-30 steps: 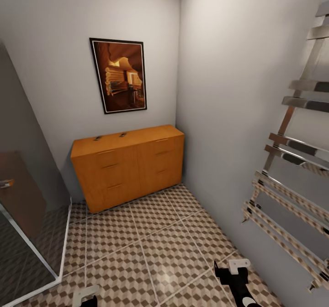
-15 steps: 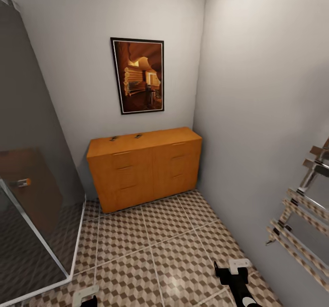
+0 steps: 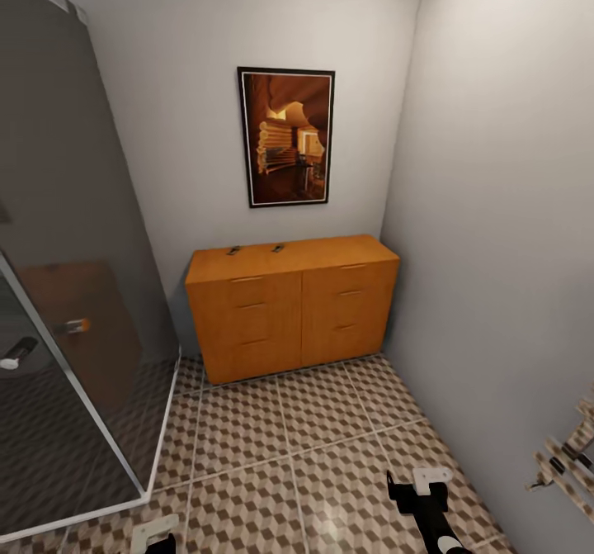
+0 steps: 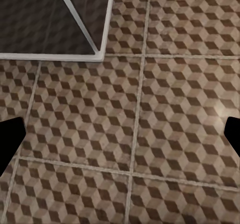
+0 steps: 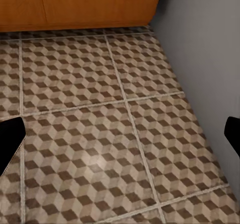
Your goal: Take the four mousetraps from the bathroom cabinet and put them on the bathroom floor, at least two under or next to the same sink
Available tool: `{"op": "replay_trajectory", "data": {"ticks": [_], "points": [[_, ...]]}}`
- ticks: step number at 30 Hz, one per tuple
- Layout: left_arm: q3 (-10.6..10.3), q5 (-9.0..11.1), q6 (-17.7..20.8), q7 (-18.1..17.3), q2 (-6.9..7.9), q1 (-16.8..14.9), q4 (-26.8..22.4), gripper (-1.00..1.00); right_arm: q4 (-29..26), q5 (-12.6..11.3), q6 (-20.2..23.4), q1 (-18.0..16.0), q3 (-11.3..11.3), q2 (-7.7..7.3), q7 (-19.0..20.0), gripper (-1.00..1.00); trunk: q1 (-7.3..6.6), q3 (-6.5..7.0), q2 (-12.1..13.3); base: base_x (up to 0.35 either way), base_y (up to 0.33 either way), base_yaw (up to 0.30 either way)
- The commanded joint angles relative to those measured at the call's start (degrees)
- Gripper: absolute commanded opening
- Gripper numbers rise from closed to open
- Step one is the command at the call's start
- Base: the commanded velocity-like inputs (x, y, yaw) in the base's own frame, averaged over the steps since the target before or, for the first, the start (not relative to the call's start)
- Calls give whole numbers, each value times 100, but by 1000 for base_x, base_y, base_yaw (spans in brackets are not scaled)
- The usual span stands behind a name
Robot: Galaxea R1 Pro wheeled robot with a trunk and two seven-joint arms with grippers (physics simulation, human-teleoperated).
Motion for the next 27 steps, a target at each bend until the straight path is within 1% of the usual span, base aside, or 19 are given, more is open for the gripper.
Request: {"op": "replay_trajectory", "data": {"ticks": [1, 4, 7, 16, 27], "points": [[-48, 32, -30, 8, -3, -12, 23, 100, 2, -58, -17, -4, 52, -1, -7, 100, 5, -13, -13, 164, -37, 226], [-48, 32, -30, 10, -3, -11, 23, 100, 2, -58, -18, -4, 52, -6, -5, 100, 5, -13, -13, 162, -58, 202], [-48, 31, -30, 8, -3, -11, 23, 100, 2, -58, -19, -4, 52, -9, 6, 100, 5, -13, -13, 161, -73, 84], [-48, 29, -30, 8, -3, -11, 23, 100, 9, -54, -44, -4, 52, -10, 25, 100, 5, -13, -13, 160, -72, 12], [-48, 32, -30, 6, -3, -12, 23, 100, 11, -41, -31, -4, 52, -19, 24, 100, 5, -13, -13, 158, -9, 0]]}}
